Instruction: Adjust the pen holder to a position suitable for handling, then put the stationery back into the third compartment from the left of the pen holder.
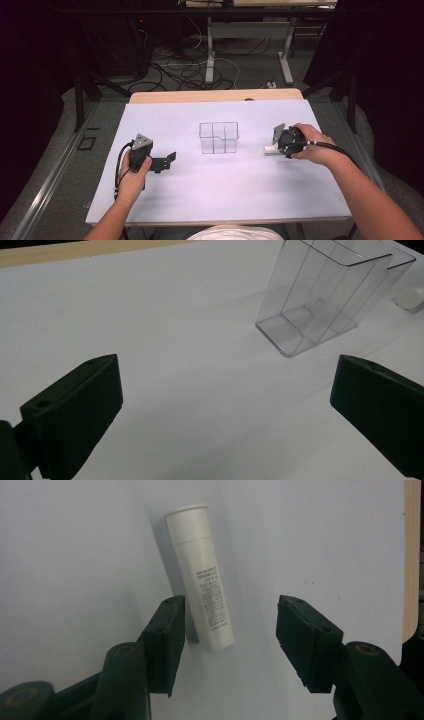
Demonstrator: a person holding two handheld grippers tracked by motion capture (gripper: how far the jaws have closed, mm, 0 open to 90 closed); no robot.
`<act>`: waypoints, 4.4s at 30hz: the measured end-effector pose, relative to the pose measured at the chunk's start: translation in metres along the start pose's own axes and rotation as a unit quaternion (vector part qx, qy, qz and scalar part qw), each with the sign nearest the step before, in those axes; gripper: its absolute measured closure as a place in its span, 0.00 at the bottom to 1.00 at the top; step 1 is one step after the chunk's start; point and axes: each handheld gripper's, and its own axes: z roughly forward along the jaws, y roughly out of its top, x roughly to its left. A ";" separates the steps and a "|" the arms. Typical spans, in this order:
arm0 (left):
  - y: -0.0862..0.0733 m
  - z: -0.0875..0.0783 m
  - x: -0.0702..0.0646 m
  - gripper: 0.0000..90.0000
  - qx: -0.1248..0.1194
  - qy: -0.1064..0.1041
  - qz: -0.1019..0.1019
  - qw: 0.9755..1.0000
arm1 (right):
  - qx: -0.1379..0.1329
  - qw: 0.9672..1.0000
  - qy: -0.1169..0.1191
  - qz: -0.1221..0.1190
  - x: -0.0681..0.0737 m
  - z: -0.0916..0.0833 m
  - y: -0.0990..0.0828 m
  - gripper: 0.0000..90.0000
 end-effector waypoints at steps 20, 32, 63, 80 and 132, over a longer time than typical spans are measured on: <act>-0.002 0.004 -0.001 0.00 0.005 0.002 0.006 1.000 | 0.008 0.999 0.035 -0.008 0.000 0.018 -0.001 0.55; -0.005 0.005 -0.001 0.00 0.016 0.000 0.006 1.000 | 0.051 0.997 0.045 -0.033 -0.001 0.035 -0.006 0.58; -0.007 0.006 -0.002 0.00 0.017 0.004 0.005 1.000 | 0.033 0.998 0.054 -0.029 0.004 0.028 -0.012 0.79; -0.005 0.006 -0.005 0.00 0.017 -0.007 0.003 1.000 | -0.041 0.994 0.024 0.098 0.015 -0.005 -0.018 0.79; 0.018 -0.004 -0.040 0.27 -0.087 -0.062 -0.027 0.994 | -0.408 0.856 0.039 0.315 0.076 -0.035 0.034 0.79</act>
